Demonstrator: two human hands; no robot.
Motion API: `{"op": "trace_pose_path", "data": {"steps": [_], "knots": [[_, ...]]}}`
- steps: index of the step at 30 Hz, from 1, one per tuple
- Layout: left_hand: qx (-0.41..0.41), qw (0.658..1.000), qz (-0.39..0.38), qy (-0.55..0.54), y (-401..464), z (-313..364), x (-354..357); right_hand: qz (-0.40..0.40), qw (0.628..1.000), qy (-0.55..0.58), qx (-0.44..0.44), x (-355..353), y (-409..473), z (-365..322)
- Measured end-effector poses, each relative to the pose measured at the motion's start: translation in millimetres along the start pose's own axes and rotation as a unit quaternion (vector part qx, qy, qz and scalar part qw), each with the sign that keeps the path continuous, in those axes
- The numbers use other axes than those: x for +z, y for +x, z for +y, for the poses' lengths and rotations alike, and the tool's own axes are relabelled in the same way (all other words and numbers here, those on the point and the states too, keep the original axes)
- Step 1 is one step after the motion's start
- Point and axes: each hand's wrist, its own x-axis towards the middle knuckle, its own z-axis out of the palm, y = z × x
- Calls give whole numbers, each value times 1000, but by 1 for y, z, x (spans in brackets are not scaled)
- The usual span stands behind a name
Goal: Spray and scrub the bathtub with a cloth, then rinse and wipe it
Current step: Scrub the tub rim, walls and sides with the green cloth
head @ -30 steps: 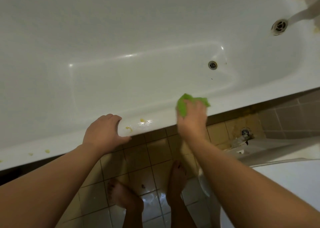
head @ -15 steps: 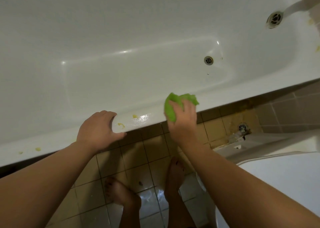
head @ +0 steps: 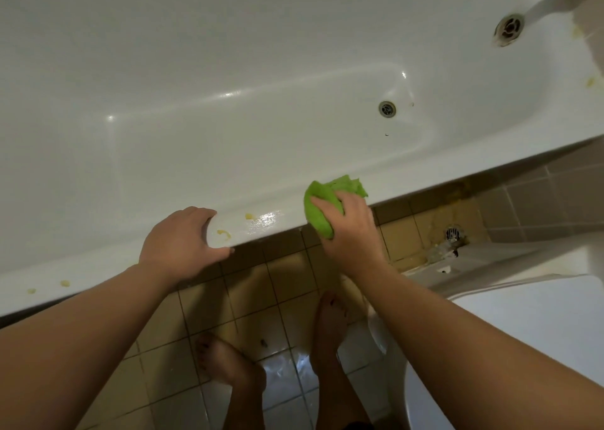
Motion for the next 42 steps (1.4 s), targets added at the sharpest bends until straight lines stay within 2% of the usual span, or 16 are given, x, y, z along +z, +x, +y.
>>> {"op": "trace_pose_path", "data": {"steps": [2, 4, 6, 11, 13, 17, 18, 21, 23, 25, 29, 31, 35, 37, 39, 42], "knots": [[3, 1000, 0, 2, 0, 0, -1, 3, 996, -14, 89, -12, 3, 18], [4, 1000, -1, 5, 0, 0, -2, 57, 979, -4, 196, -19, 6, 22], [0, 1000, -2, 4, 0, 1, -2, 60, 970, 10, 235, -15, 9, 3], [-4, 1000, -7, 4, -2, 2, -5, 0, 998, 15, 56, 4, -12, -30], [-1, 1000, -14, 8, -2, 2, -8, -5, 995, 12, 102, -7, -8, -12], [13, 1000, -19, 10, -4, 2, -12, 73, 956, 16, 285, -20, 3, -4], [15, 1000, -19, 8, -4, 2, -12, 57, 960, 23, 275, -17, 4, -15], [25, 999, -18, 12, -5, 3, -13, -49, 987, 45, 144, -7, -7, -41], [26, 999, -21, 16, -6, 2, -13, -65, 990, 40, 115, -13, -10, -29], [25, 999, -20, 14, -6, 1, -14, -22, 985, 30, 170, -19, -5, -9], [27, 999, -16, 13, -7, 3, -13, 69, 939, 8, 336, -21, 20, -15], [25, 1000, -15, 9, -7, 3, -12, 22, 957, -1, 290, -13, 23, -38], [20, 1000, -20, 4, -6, 1, -11, -82, 993, -3, 89, -20, 11, -32], [21, 1000, -21, 4, -6, 1, -12, -52, 989, -27, 137, -29, 16, 0], [20, 1000, -20, 4, -7, 2, -12, 12, 968, -28, 251, -35, 24, 21], [19, 1000, -20, 3, -8, 4, -12, 55, 943, -42, 326, -29, 33, 5]]}}
